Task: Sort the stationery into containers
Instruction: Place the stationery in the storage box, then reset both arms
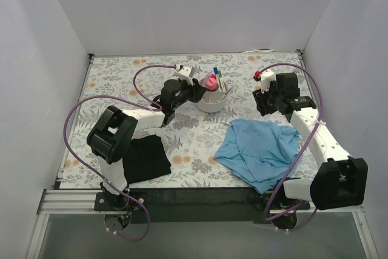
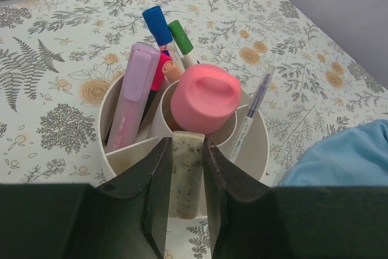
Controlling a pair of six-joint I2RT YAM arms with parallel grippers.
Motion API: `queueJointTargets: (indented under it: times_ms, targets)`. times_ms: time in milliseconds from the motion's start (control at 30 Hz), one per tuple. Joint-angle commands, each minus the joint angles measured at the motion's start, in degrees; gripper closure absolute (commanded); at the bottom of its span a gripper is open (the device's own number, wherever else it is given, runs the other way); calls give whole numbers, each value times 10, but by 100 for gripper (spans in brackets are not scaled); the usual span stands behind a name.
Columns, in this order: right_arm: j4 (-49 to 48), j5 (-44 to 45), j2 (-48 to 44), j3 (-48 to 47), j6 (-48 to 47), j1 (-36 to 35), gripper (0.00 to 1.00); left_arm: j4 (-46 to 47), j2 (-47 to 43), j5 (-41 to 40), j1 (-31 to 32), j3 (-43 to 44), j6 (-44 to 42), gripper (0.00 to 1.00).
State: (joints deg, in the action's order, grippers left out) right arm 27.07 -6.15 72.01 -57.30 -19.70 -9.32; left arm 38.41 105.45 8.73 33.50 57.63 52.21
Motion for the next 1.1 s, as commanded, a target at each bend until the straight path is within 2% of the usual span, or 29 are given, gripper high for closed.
queueJointTargets:
  times_ms: [0,167,333,500,567,600,700,767,800,833,967,1067]
  targets:
    - [-9,-3,11,-31,-3,4,47,0,-9,-4,-3,13,8,71]
    - [-9,-4,11,-26,-3,3,47,-8,-2,-2,-5,27,16,55]
    - [-9,-5,15,-27,-3,4,47,-7,0,-8,-7,29,18,50]
    - [-10,-8,16,-38,-1,4,46,-57,-45,-68,-27,37,18,46]
    - [-12,-10,16,-40,8,4,44,-111,-74,-80,-45,42,25,30]
    - [-14,-9,11,-40,10,4,41,-130,-105,-104,-68,42,27,28]
    - [-34,7,2,-27,20,4,33,-196,-148,-108,-106,30,24,27]
    - [-60,40,-4,-12,35,4,30,-253,-176,-110,-116,29,-16,26]
    - [-69,58,-8,-7,65,4,14,-270,-184,-121,-123,30,-30,25]
    - [-78,78,-10,-4,79,6,10,-286,-196,-125,-127,31,-43,25]
    - [-94,106,-7,-23,152,47,2,-358,-219,-154,-148,45,-84,24]
    - [-94,163,-4,-47,199,60,2,-408,-223,-122,-190,70,-82,24]
